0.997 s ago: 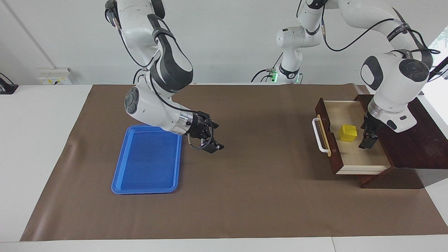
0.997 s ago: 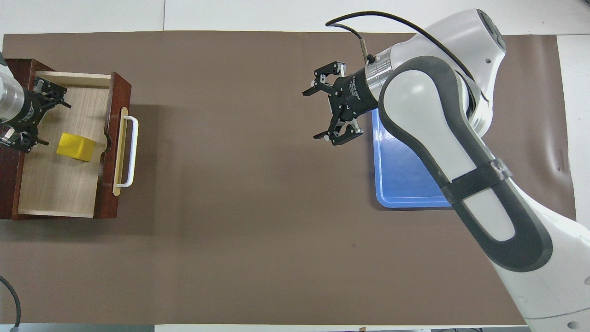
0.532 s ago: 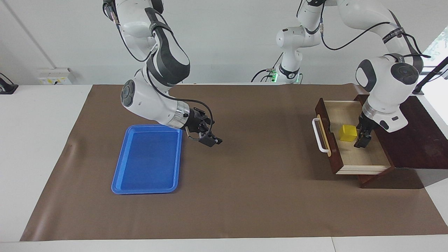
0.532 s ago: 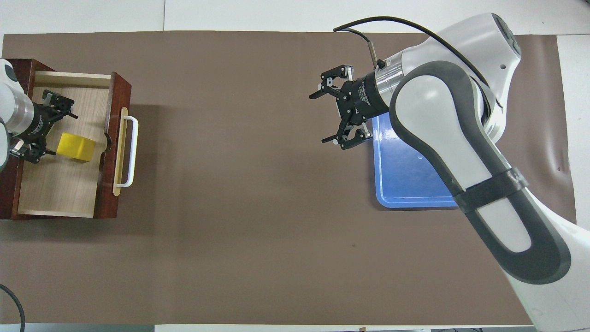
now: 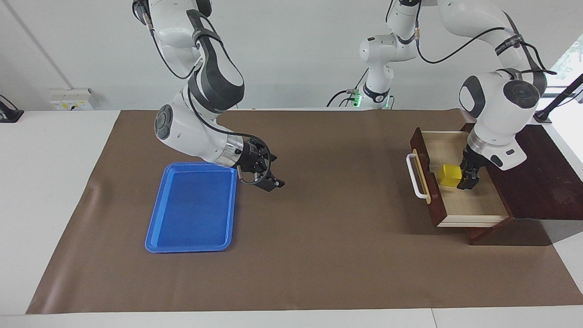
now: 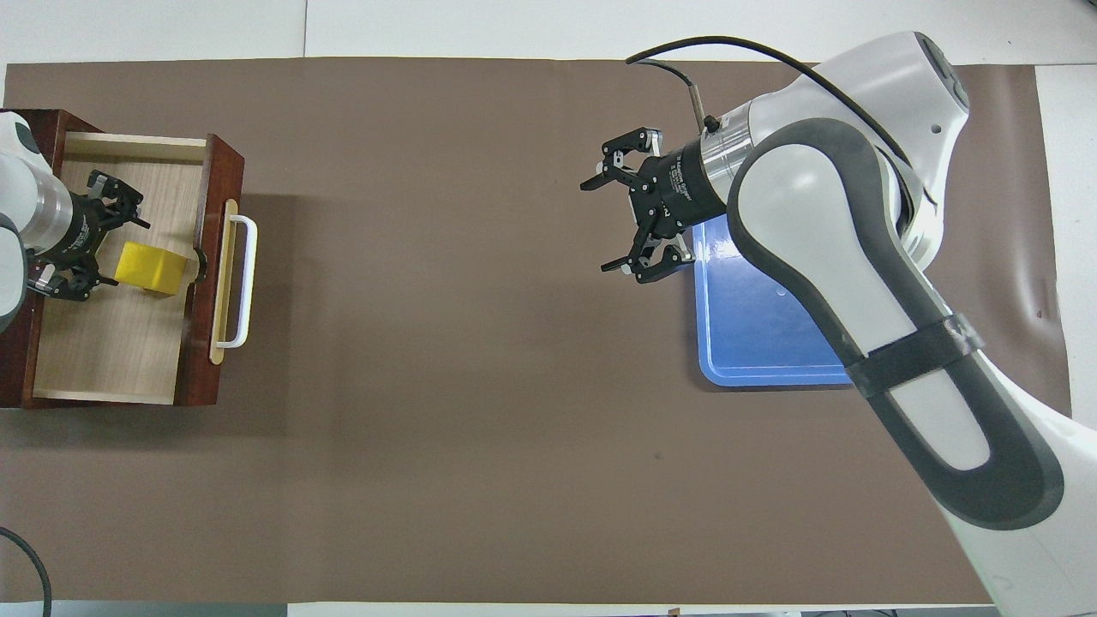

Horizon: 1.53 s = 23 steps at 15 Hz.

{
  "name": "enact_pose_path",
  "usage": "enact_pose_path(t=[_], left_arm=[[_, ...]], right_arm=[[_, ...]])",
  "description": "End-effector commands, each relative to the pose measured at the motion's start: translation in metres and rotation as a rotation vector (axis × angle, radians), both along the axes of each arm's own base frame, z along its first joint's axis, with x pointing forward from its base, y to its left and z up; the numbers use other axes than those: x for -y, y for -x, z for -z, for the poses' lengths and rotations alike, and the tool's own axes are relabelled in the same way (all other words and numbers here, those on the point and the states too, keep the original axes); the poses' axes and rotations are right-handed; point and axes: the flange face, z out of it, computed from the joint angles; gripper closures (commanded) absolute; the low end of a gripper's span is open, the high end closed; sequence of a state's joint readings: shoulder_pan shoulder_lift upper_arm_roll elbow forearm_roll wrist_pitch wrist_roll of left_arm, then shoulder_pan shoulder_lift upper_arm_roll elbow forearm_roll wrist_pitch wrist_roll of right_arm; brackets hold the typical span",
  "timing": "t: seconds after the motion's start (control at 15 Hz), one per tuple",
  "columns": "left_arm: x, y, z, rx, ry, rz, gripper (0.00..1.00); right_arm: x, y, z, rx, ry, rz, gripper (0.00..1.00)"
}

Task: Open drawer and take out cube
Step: 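Grasp the yellow cube in the drawer with the left gripper and lift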

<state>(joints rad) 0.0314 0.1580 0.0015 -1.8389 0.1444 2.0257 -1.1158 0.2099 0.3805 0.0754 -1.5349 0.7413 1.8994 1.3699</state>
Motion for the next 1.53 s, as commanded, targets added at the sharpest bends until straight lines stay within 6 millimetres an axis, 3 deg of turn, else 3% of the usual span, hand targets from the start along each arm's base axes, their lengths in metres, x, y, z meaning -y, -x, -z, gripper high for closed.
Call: enact_pose_path(t=[0.0, 0.13, 0.47, 0.53, 0.6, 0.66, 0.86, 1.13, 1.46], left_arm=[[-0.002, 0.008, -0.004, 0.018, 0.010, -0.014, 0.64], [-0.003, 0.008, -0.005, 0.020, 0.010, -0.017, 1.00], [-0.002, -0.001, -0.019, 0.020, -0.004, -0.004, 1.00], [-0.004, -0.002, -0.022, 0.023, -0.019, 0.002, 0.76], [-0.005, -0.003, -0.020, 0.016, -0.031, 0.005, 0.34], [-0.007, -0.005, -0.020, 0.018, -0.047, 0.013, 0.03], [-0.007, -0.002, -0.018, 0.005, -0.046, 0.002, 0.00], [0.000, 0.001, -0.017, 0.001, -0.042, -0.083, 0.00], [0.032, 0.017, -0.003, -0.036, -0.049, -0.202, 0.00]], right_arm=[[0.014, 0.008, -0.002, -0.049, 0.000, 0.053, 0.00], [0.019, 0.007, 0.001, -0.093, 0.010, 0.117, 0.00], [0.020, 0.007, 0.002, -0.123, 0.018, 0.152, 0.00], [0.018, 0.009, 0.003, -0.130, 0.022, 0.148, 0.00], [0.016, 0.010, 0.004, -0.123, 0.038, 0.135, 0.00], [0.014, 0.011, 0.004, -0.112, 0.056, 0.123, 0.00], [0.010, 0.007, 0.001, -0.085, 0.058, 0.154, 0.00], [-0.010, 0.006, -0.002, -0.049, 0.053, 0.223, 0.00], [-0.022, 0.004, -0.001, -0.069, -0.043, 0.268, 0.00]])
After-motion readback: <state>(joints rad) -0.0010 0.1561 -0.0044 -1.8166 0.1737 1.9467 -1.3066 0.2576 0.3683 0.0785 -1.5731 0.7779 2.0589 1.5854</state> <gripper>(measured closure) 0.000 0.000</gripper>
